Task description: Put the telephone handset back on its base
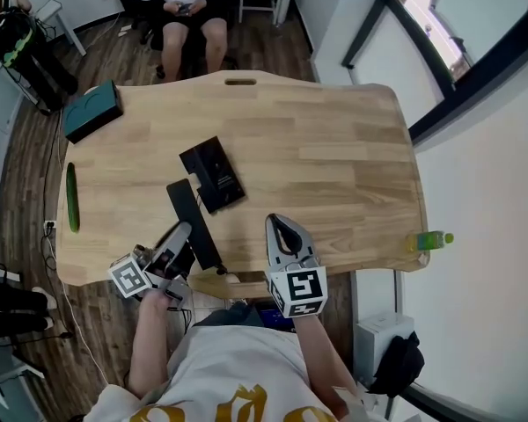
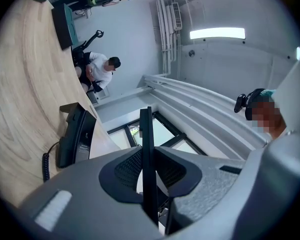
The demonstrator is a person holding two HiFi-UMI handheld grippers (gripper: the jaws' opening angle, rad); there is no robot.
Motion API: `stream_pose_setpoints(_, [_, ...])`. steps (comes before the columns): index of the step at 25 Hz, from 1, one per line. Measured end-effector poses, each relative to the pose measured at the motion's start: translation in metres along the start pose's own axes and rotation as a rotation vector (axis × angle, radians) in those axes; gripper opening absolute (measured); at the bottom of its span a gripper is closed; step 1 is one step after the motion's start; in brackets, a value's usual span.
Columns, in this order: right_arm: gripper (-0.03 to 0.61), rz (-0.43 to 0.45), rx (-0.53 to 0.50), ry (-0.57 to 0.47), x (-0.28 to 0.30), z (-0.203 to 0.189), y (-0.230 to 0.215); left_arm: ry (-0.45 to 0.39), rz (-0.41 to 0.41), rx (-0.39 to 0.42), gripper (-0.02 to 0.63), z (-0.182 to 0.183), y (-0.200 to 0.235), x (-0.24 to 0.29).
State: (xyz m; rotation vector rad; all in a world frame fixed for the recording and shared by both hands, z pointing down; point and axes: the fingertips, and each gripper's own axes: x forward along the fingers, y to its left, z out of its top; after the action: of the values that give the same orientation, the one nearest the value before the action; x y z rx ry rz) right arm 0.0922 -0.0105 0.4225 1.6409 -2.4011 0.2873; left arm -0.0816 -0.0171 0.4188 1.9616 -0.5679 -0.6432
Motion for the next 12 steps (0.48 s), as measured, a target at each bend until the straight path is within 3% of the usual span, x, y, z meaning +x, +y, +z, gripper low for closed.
stream_pose_setpoints(12, [0.005, 0.027, -0.006, -0.018, 0.024, 0.011, -0.001, -0.057, -0.036, -0.005, 0.075, 0.027, 0.006, 0.014])
